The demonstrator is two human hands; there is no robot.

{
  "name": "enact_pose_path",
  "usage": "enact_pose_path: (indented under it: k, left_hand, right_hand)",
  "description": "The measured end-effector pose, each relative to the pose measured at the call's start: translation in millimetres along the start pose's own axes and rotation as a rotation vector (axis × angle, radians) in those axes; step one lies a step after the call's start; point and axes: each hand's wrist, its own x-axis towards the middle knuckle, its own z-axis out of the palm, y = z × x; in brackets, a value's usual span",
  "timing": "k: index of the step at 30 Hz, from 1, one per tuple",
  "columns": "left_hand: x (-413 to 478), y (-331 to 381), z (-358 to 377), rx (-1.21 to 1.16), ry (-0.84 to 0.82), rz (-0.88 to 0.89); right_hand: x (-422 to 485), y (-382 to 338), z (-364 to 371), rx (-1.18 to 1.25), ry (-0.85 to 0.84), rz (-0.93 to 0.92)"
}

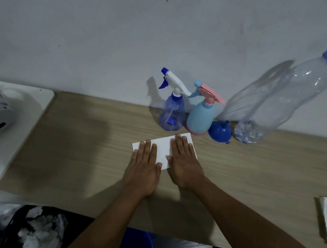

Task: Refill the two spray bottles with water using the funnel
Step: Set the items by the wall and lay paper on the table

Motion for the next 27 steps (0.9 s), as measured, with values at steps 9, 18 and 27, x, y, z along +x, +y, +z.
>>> enact_pose_path:
  k: [9, 18, 27]
  left_hand:
    - [8, 76, 11, 0.007, -0.074, 0.091]
    - [19, 159, 22, 0.042, -0.176, 0.151]
    - [41, 270, 39, 0.027, -0.258, 0.249]
  right_hand:
    - [-44, 66, -15, -0.005, 0.009, 0.079]
    - [-89, 143, -23, 0.031, 0.026, 0.133]
    - [-148, 238, -37, 0.057, 0.082, 0.257]
